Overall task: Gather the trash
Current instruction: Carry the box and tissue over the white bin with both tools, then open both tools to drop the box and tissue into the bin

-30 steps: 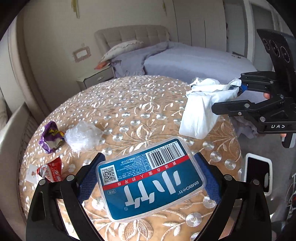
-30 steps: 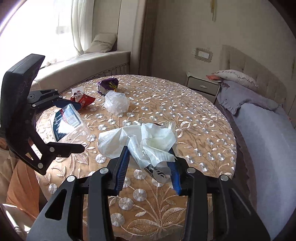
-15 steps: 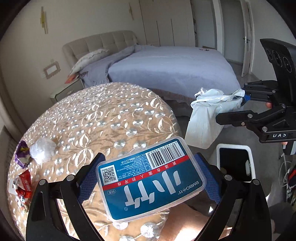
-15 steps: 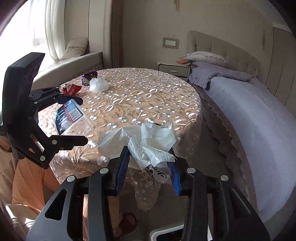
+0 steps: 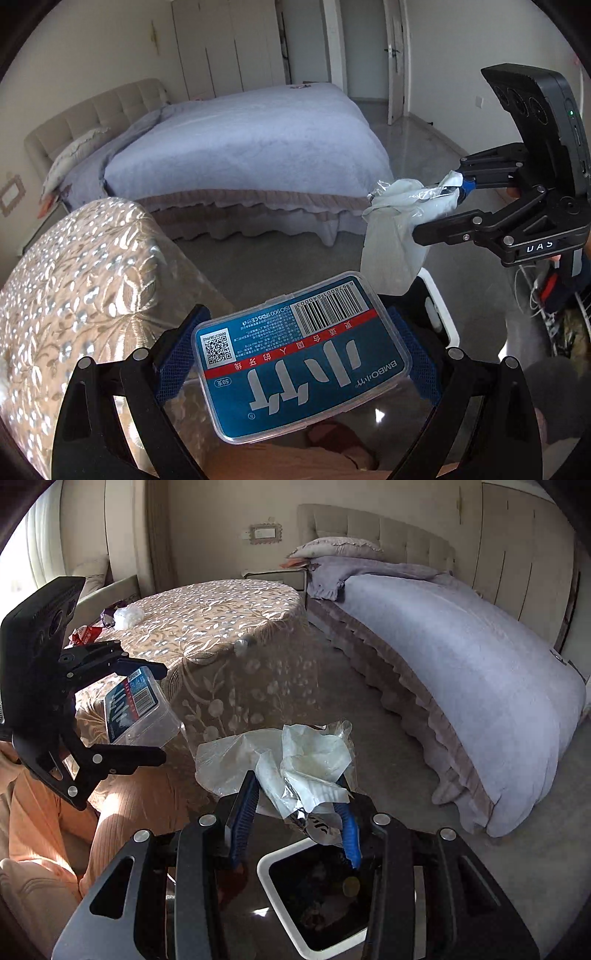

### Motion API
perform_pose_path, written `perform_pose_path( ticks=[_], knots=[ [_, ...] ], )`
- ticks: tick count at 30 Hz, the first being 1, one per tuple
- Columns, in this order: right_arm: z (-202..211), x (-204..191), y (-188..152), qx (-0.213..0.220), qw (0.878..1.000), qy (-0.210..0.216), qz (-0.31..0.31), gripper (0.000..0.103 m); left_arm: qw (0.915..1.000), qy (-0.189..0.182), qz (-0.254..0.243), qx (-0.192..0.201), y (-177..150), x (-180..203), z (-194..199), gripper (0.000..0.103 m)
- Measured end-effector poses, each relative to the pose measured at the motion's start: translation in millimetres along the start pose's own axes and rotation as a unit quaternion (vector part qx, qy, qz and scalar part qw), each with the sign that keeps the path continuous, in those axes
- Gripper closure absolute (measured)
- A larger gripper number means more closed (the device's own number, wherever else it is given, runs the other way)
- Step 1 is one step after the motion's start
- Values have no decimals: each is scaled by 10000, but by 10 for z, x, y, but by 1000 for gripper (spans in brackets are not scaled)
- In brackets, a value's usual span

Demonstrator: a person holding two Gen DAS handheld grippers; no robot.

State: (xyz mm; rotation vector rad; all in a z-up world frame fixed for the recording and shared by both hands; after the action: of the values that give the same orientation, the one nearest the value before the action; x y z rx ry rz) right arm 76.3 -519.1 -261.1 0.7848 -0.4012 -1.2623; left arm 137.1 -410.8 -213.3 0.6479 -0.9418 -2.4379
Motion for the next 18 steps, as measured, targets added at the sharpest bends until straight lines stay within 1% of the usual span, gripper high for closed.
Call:
perform_pose_path(
  ticks=[4,8,11,14,18],
  knots=[
    [56,244,-303,-263,9993,-233,-85,61,9974,-385,-611,52,28,411,-218,10],
    [54,464,-520,-427,9983,-295,-253,61,9892,-832,-1208,47,23,830,-419,10],
    [9,572,-687,-618,9973,-283,-269,61,9799,-1110,-1658,34,-5,1147,-562,10],
    [-53,649,-868,-897,9954,-275,-213,61,9686,-1336,-2097,-25,-78,1399,-724,10],
    [-181,729,-1109,-1292,9913,-260,-45,61,9507,-1480,-2720,-167,-231,1644,-940,10]
  ],
)
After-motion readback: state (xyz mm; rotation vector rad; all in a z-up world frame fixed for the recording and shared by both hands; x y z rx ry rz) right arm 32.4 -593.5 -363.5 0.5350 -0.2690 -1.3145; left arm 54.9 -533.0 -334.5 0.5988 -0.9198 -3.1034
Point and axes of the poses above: each gripper's, at about its wrist camera, not at the fingertips, and z roughly against the way its jaws point, x to its right, y to its top, the point moved 10 cm from there along -z, roughly the way its jaws point, and after that the axes turned 12 degrees about y, right-handed, at the moved point
